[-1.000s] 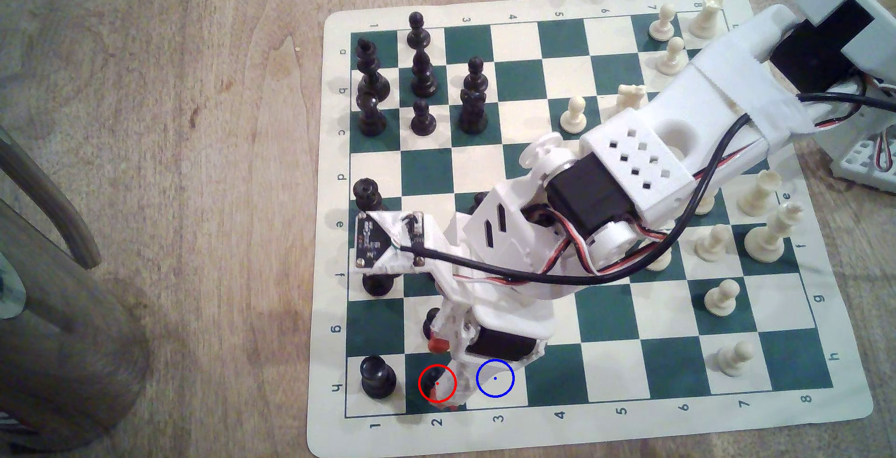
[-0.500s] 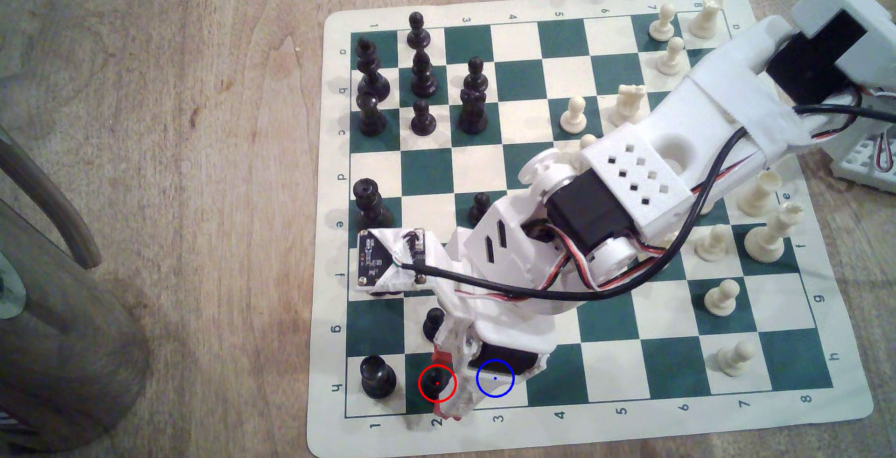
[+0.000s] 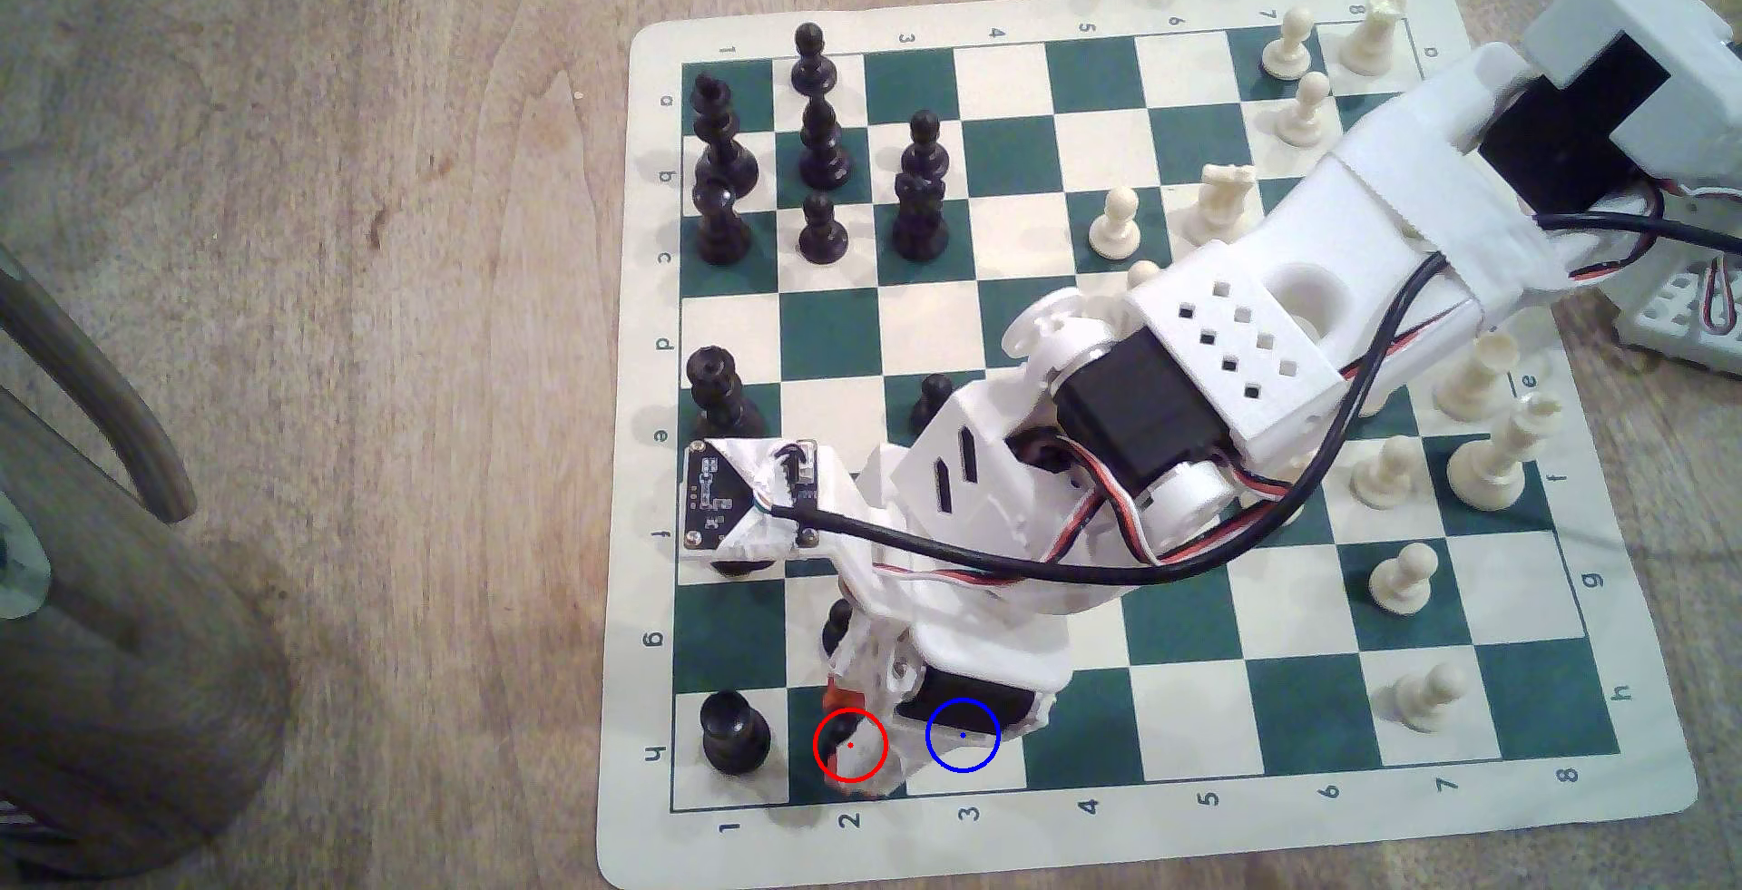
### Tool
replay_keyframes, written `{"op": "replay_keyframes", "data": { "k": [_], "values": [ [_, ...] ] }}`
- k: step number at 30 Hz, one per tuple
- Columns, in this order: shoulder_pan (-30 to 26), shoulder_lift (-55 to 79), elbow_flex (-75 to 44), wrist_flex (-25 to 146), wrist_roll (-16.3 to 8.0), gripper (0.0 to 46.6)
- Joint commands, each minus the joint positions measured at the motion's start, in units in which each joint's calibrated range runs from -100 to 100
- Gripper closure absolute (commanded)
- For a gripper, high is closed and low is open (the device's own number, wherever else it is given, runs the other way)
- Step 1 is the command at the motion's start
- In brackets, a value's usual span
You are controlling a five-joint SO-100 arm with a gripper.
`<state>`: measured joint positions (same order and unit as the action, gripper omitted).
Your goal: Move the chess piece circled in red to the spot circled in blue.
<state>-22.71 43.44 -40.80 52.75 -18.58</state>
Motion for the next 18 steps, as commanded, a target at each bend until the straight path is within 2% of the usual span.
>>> {"op": "replay_keyframes", "data": {
  "k": [1, 11, 18],
  "values": [
    [0.07, -2.27, -4.53, 0.32, 0.15, 42.7],
    [0.15, -2.36, -4.89, 0.65, 0.2, 44.5],
    [-0.4, -9.83, -4.44, 2.62, -0.44, 45.4]
  ]
}}
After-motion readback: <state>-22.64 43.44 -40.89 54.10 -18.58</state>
